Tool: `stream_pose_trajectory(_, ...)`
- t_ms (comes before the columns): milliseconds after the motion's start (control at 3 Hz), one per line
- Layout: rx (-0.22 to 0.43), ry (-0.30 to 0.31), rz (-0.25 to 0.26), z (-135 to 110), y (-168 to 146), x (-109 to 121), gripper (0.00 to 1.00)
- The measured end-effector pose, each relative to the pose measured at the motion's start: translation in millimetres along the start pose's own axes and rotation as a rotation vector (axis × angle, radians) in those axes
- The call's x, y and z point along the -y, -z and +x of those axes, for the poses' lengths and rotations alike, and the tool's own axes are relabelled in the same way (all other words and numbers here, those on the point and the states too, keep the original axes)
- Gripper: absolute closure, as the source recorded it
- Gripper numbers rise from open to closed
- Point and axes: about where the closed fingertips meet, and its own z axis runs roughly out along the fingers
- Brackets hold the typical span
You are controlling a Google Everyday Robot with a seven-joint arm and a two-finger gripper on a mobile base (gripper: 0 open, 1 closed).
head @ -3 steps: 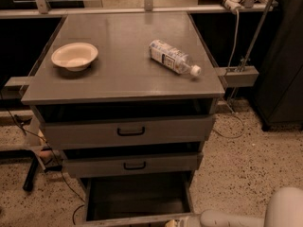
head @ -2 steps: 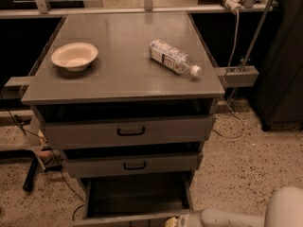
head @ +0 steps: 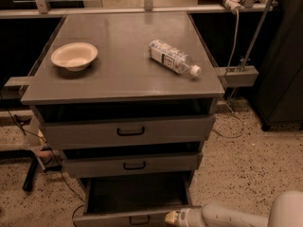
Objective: Close bottom drawer
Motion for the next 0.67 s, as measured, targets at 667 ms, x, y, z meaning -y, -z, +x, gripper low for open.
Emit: stream_pose_trajectory(667, 0.016, 0.011, -0.012, -24.3, -10.7, -9.6, 1.00)
